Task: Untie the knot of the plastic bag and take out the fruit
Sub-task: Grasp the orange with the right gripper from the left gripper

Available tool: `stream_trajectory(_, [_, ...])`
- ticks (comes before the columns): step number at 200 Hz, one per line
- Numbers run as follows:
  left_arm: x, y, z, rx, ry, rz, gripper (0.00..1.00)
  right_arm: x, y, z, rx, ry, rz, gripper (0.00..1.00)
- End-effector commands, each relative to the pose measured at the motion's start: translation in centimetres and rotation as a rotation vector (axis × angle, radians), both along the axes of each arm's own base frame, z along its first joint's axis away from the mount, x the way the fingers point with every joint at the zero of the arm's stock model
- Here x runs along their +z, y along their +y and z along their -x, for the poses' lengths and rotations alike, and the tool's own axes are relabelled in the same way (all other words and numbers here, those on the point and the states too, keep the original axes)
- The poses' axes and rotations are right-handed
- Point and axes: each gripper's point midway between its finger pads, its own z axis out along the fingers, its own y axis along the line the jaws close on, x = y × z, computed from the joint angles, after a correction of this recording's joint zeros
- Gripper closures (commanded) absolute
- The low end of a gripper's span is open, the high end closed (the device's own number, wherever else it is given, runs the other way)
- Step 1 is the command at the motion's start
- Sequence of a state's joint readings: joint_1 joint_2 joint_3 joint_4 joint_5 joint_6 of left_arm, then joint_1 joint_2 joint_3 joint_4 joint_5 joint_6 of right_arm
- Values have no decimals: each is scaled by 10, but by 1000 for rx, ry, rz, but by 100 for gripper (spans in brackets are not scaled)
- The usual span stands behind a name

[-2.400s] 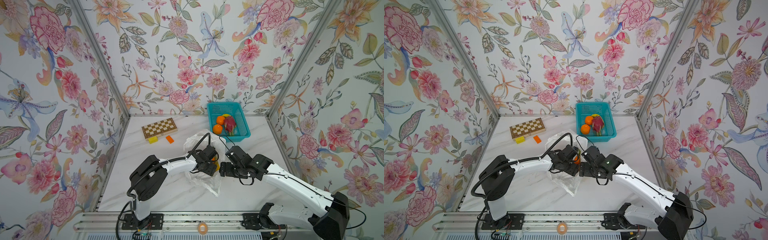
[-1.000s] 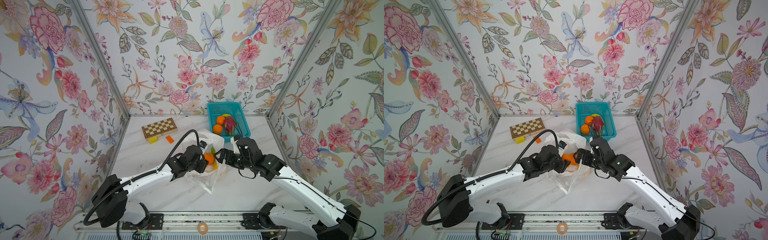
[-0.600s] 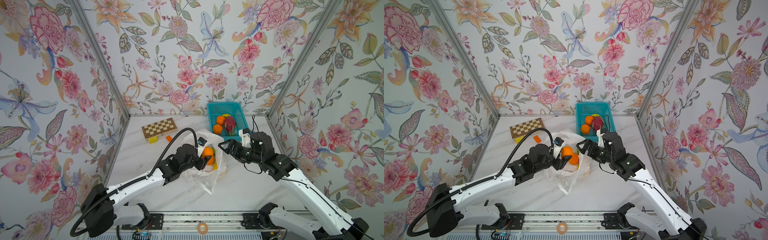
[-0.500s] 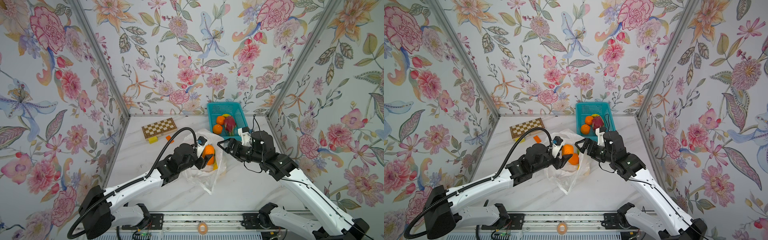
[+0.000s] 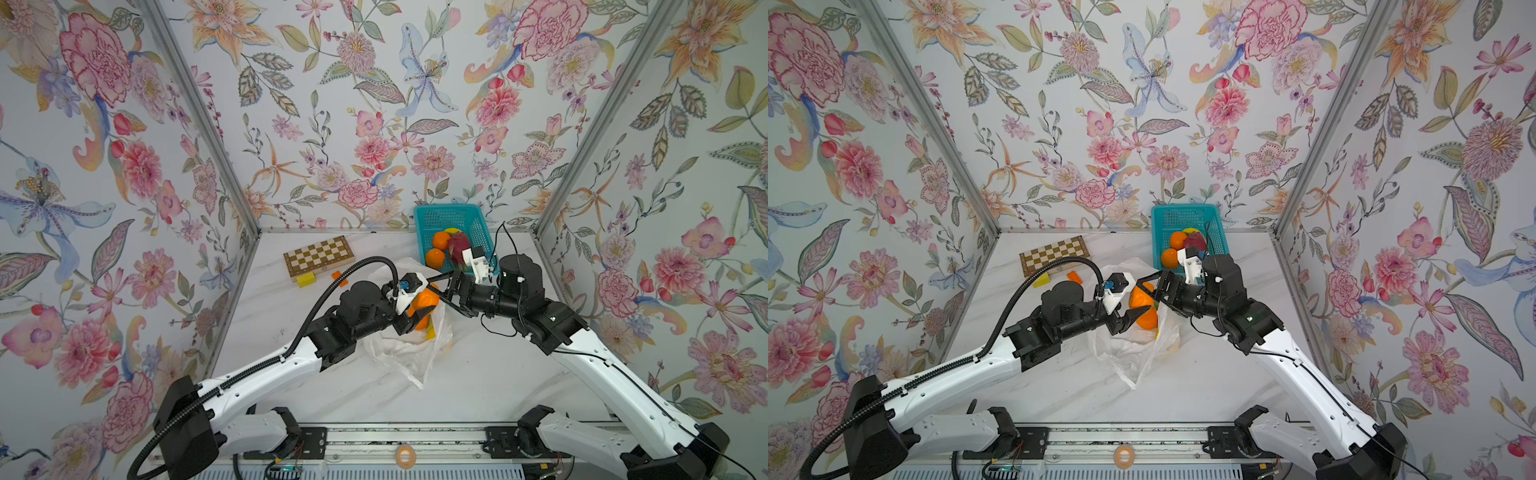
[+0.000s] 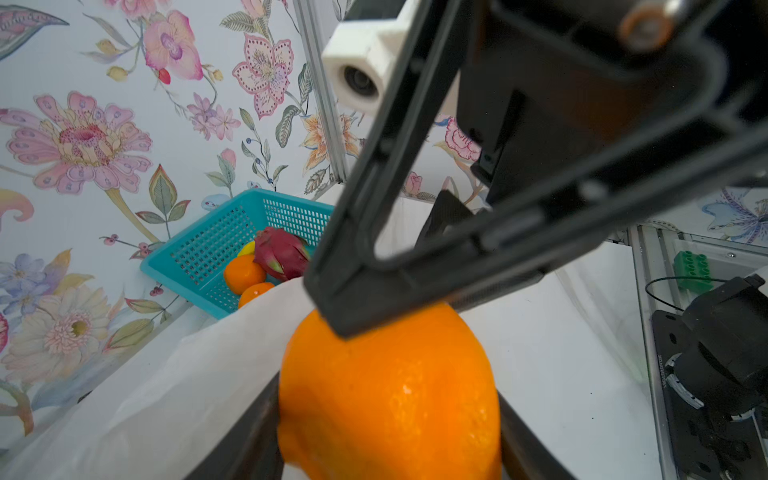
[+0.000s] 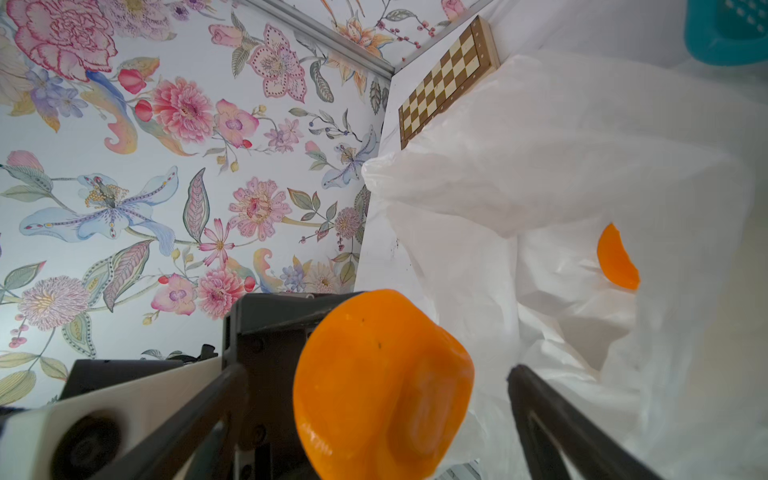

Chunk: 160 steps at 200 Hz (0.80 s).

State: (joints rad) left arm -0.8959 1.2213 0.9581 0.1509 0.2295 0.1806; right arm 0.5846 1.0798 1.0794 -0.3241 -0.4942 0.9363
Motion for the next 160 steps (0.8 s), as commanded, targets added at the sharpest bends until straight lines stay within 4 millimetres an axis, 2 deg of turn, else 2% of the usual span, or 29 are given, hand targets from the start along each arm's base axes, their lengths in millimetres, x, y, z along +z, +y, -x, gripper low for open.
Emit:
stream_trajectory(1, [16,-3,0,-34,-87,-35,60,10,10,5,41,-16,-14,3])
stream_trajectory(33, [10,-6,3,-69,-125,-122,60,6,19,7,63,-3,6,16])
stream_trajectory(53, [8,-7,4,-77,-141,-152,61,4,21,5,58,3,15,21])
stream_trajectory(88, [4,-10,7,-93,-160,-185,61,1,22,2,54,11,23,37])
stream_trajectory(118, [-7,-16,10,-111,-174,-252,60,-1,22,1,47,21,33,52])
stream_trajectory(160, [-13,-20,8,-100,-172,-260,47,5,9,-7,-22,-15,37,63])
